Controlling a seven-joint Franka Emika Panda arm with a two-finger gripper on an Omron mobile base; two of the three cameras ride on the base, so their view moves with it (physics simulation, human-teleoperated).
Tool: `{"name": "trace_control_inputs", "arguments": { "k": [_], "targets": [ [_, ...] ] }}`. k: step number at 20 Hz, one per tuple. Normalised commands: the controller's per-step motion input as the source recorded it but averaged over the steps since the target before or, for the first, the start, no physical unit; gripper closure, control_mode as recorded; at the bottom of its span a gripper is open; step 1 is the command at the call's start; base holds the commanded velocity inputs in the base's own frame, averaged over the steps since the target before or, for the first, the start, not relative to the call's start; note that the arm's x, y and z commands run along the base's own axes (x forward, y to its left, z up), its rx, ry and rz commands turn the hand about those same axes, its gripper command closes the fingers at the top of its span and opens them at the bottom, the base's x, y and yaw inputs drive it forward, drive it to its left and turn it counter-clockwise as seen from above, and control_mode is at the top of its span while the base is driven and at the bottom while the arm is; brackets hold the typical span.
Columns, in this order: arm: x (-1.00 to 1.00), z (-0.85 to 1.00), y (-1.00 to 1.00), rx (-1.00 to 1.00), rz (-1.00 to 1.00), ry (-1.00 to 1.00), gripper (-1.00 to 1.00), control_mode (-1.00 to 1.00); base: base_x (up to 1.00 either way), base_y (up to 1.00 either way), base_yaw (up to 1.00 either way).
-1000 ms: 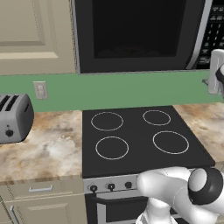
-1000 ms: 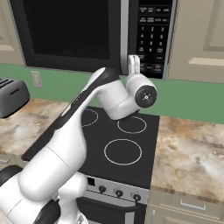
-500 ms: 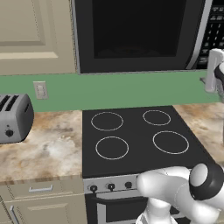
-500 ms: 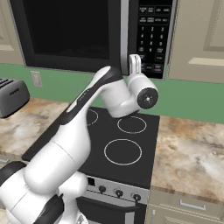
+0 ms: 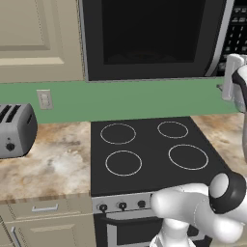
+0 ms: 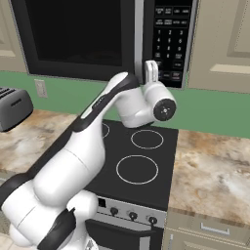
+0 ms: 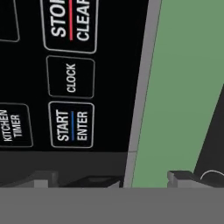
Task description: Transport the shrimp from the fridge to the microwave and turn on the microwave.
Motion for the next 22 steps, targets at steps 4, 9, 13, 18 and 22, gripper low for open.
{"name": "trace_control_inputs", "arguments": {
  "k": [4, 9, 13, 18, 22],
  "targets": [
    [0.06, -0.08, -0.23, 0.00, 0.01, 0.00, -1.00, -1.00, 0.00, 0.00, 0.00],
    [0.04, -0.07, -0.26, 0.00, 0.01, 0.00, -1.00, -1.00, 0.00, 0.00, 0.00],
    [0.14, -0.08, -0.13, 0.00, 0.02, 0.00, -1.00, -1.00, 0.00, 0.00, 0.00],
    [0.24, -0.08, 0.01, 0.00, 0.01, -0.01, -1.00, -1.00, 0.00, 0.00, 0.00],
    [0.24, -0.04, 0.00, 0.00, 0.01, -0.01, -1.00, -1.00, 0.00, 0.00, 0.00]
  ]
}}
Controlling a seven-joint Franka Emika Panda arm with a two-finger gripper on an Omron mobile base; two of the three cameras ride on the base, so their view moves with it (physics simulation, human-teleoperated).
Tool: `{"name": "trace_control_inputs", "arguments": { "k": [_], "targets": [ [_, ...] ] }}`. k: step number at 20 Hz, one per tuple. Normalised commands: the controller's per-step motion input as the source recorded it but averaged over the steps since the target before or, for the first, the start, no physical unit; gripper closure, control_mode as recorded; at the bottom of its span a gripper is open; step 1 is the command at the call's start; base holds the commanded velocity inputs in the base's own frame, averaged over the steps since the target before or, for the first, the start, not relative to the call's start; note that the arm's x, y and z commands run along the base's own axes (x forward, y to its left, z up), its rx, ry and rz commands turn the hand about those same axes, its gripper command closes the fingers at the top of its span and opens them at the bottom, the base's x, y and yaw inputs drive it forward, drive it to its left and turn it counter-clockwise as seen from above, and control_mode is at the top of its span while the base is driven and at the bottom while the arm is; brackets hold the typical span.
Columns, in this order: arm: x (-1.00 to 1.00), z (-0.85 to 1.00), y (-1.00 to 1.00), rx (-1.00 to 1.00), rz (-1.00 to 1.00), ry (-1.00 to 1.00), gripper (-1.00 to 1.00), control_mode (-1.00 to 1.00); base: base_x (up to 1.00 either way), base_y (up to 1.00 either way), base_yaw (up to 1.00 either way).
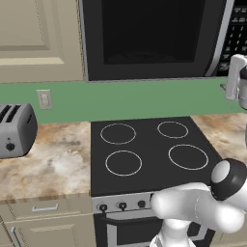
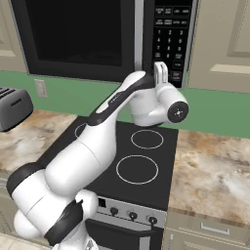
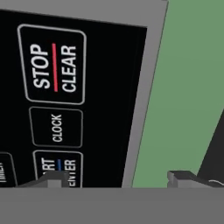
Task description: Transport the shrimp from the fridge to the microwave and turn on the microwave.
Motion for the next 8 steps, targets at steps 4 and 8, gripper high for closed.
{"name": "trace_control_inputs", "arguments": {
  "k": [4, 8],
  "targets": [
    [0.19, -0.04, 0.03, 0.00, 0.00, -0.02, -1.00, -1.00, 0.00, 0.00, 0.00],
    [0.18, -0.02, 0.14, 0.00, 0.00, -0.03, -1.00, -1.00, 0.00, 0.00, 0.00]
  ]
}}
